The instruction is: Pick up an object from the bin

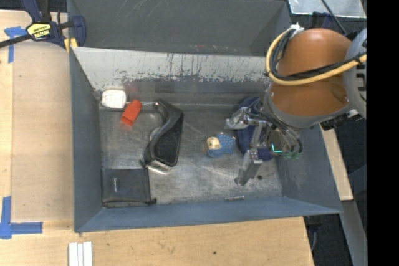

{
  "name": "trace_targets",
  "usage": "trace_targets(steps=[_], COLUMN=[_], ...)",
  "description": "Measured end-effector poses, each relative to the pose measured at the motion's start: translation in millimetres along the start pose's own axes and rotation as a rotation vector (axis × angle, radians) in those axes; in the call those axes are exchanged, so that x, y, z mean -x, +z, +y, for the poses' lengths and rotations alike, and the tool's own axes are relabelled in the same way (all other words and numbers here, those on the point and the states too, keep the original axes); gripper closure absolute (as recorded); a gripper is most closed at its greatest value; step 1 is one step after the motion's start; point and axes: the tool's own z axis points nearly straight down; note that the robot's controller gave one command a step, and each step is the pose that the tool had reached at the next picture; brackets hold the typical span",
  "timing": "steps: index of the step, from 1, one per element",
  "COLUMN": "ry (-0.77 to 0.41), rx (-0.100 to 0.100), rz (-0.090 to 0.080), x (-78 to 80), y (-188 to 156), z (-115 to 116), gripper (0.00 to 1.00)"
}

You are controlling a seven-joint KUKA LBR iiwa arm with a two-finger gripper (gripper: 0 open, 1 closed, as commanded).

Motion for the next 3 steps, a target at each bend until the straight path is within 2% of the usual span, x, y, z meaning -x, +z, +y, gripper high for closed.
trace_targets(steps=[1,2,3], ry=[-0.153,-0.034,-0.034], rx=[0.000,0.001,0.001], rz=[-0.007,-0.011,-0.031], x=[56.7,82.2,87.1], y=[75.4,134.3,128.2], z=[5.3,-13.4,-13.2], gripper=[0.00,0.00,1.00])
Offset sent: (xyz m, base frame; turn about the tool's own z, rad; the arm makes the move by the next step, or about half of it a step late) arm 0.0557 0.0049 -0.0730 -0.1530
